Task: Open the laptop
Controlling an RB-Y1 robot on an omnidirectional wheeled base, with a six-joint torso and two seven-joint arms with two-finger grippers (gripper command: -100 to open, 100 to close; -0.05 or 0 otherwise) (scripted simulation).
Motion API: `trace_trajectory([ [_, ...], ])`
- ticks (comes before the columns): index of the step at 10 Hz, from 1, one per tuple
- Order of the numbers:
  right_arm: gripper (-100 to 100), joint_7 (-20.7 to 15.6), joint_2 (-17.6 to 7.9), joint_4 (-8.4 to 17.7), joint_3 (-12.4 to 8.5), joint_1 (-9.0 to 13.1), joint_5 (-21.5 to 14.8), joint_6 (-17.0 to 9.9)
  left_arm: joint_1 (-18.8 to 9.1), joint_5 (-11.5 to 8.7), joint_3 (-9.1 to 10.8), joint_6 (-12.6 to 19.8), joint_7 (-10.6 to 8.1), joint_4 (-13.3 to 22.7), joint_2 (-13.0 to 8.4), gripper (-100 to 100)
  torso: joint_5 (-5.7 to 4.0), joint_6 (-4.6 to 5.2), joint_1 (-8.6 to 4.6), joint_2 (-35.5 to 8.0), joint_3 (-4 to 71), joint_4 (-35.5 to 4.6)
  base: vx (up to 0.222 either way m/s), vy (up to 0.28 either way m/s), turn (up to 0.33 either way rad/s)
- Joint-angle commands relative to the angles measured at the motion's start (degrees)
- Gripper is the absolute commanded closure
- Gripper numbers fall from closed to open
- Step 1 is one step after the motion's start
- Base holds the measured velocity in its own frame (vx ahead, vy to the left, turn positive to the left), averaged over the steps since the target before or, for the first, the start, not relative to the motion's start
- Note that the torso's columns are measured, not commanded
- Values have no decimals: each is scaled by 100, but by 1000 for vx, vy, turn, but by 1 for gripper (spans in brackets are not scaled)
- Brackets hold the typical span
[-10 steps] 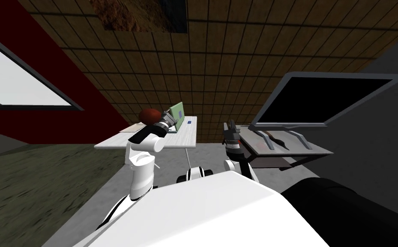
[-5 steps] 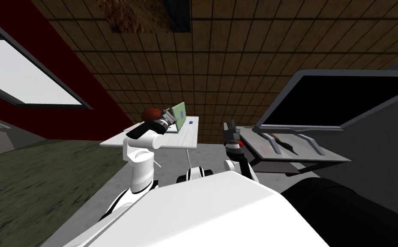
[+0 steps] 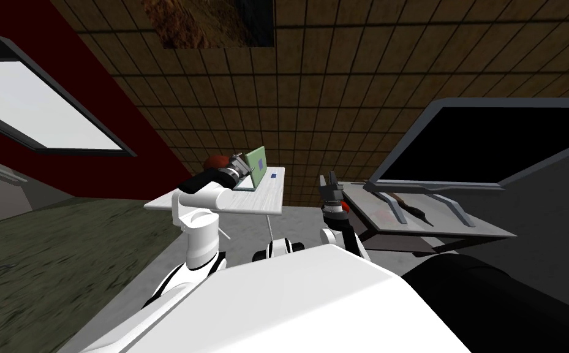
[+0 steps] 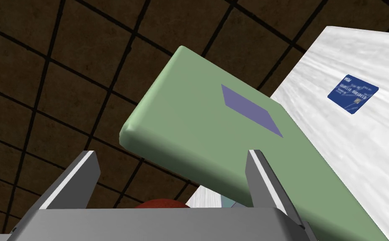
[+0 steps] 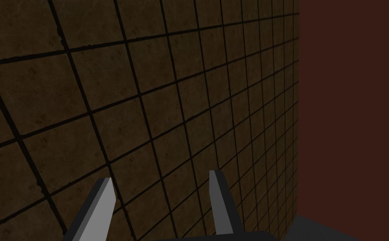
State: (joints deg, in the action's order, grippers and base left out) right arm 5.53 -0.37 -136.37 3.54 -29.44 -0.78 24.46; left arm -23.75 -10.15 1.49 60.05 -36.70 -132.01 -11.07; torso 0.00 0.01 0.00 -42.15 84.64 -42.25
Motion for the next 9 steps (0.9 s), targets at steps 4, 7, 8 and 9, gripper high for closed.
trace_trajectory([
  [4,0,0,-1,0,-1,0,0,0,92,-171,221,20,-436,-49,325,100,5,-7,19,-8,-5,-3,31,51,33],
  [7,0,0,-1,0,-1,0,0,0,173,-303,375,34,-760,-87,573,100,4,-12,10,-13,-7,-3,23,62,28],
  [8,0,0,0,0,-1,0,0,0,199,-346,426,38,-868,-100,655,100,5,-12,12,-12,-7,0,24,55,31],
  [9,0,0,0,0,-1,0,0,0,226,-390,478,43,-976,-113,738,100,8,-12,19,-5,-3,6,22,54,31],
])
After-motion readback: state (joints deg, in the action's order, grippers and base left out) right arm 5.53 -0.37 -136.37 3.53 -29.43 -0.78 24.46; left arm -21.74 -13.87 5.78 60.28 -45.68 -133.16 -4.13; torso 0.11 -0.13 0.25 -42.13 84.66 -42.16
